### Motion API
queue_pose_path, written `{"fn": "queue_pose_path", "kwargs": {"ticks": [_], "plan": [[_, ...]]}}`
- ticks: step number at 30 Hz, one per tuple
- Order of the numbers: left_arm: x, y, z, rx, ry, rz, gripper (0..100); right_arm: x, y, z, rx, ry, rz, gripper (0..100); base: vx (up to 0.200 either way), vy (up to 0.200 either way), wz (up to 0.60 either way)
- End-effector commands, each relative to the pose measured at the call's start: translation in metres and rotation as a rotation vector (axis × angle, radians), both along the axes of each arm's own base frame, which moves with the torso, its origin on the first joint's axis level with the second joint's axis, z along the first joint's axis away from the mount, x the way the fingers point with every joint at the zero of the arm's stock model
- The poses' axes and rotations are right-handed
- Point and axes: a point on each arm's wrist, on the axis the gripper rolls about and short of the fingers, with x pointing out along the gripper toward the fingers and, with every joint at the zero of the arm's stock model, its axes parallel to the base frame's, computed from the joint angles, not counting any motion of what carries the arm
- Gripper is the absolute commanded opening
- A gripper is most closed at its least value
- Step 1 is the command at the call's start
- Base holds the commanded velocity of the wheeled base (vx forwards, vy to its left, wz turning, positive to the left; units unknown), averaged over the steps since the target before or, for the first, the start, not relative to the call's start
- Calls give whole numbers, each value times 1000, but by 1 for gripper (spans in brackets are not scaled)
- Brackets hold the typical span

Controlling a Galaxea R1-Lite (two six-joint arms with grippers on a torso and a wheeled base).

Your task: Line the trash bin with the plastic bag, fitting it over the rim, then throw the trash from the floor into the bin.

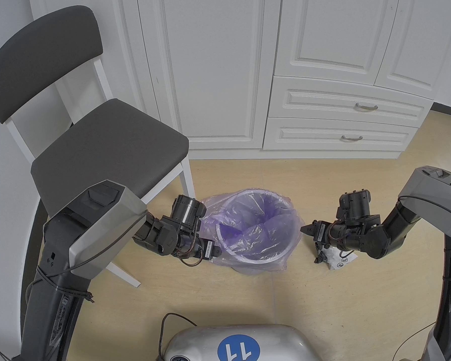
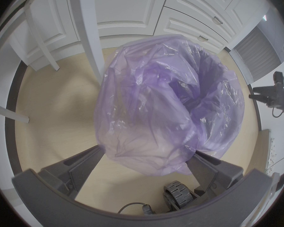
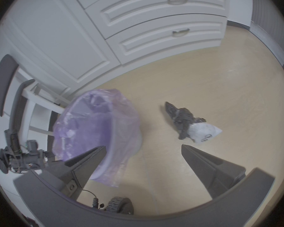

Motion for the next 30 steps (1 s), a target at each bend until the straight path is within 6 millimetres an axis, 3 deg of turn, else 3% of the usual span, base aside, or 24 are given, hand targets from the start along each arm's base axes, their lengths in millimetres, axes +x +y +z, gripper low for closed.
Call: {"fn": "queue_pose_path", "kwargs": {"ticks": [1, 6, 11, 15, 20, 22, 26, 30], "plan": [[10, 0, -17, 11, 36, -12, 100, 5, 22, 20, 16, -73, 42, 100, 0, 0, 0], [14, -1, -16, 12, 39, -11, 100, 12, 35, 22, 15, -69, 65, 100, 0, 0, 0], [11, -1, -16, 15, 43, -13, 100, 38, 54, 32, -23, -51, 26, 100, 0, 0, 0], [1, -4, -8, 13, 40, -16, 100, 51, 88, 38, -87, 40, -50, 100, 0, 0, 0], [-9, -7, -4, -12, 3, -18, 100, 64, 109, 25, -129, 87, -98, 100, 0, 0, 0], [-14, -7, -7, -38, -45, -14, 100, 74, 116, 8, -178, 106, -132, 100, 0, 0, 0], [-17, -5, -14, -42, -84, 0, 100, 83, 119, -11, -222, 115, -164, 100, 0, 0, 0], [-16, -5, -13, -48, -95, 0, 100, 86, 120, -17, -247, 137, -175, 100, 0, 0, 0]]}}
